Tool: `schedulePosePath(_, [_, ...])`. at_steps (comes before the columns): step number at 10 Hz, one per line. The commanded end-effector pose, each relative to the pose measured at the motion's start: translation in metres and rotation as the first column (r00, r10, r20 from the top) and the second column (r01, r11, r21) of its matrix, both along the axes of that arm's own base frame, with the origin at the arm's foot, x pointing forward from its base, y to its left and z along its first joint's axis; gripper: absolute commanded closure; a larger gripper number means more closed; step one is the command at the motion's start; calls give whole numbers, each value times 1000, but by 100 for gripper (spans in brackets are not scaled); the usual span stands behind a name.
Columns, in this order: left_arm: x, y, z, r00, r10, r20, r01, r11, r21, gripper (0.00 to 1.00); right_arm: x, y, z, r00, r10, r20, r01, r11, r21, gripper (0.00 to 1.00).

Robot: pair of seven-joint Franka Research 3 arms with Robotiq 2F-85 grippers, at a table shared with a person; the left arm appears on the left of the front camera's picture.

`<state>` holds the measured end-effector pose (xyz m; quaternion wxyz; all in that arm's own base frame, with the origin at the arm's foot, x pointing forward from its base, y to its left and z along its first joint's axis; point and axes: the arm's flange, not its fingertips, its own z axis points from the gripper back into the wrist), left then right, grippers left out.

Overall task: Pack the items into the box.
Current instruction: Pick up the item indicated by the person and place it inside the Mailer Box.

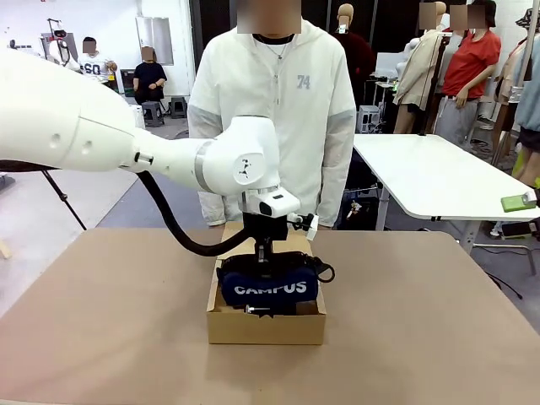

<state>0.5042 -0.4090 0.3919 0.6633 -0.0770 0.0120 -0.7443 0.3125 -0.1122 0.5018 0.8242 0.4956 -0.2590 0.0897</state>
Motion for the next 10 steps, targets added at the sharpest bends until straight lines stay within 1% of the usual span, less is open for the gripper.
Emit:
schedulePosePath(1, [10, -7, -5, 1000, 19, -3, -18, 997, 78, 100, -1, -2, 1, 1000, 15, 8, -15, 1000, -14, 0])
schedulePosePath(3, [11, -10, -23, 999, 14, -33, -10, 992, 127, 100, -1, -2, 1, 1000, 15, 8, -15, 1000, -14, 0])
schedulePosePath(6, [7, -17, -51, 993, -21, -114, 37, 989, 141, 100, -1, -2, 1, 1000, 15, 8, -15, 1000, -14, 0])
schedulePosePath(10, [6, -19, -69, 986, -11, -164, 38, 986, 161, 100, -1, -2, 1, 1000, 15, 8, -15, 1000, -14, 0])
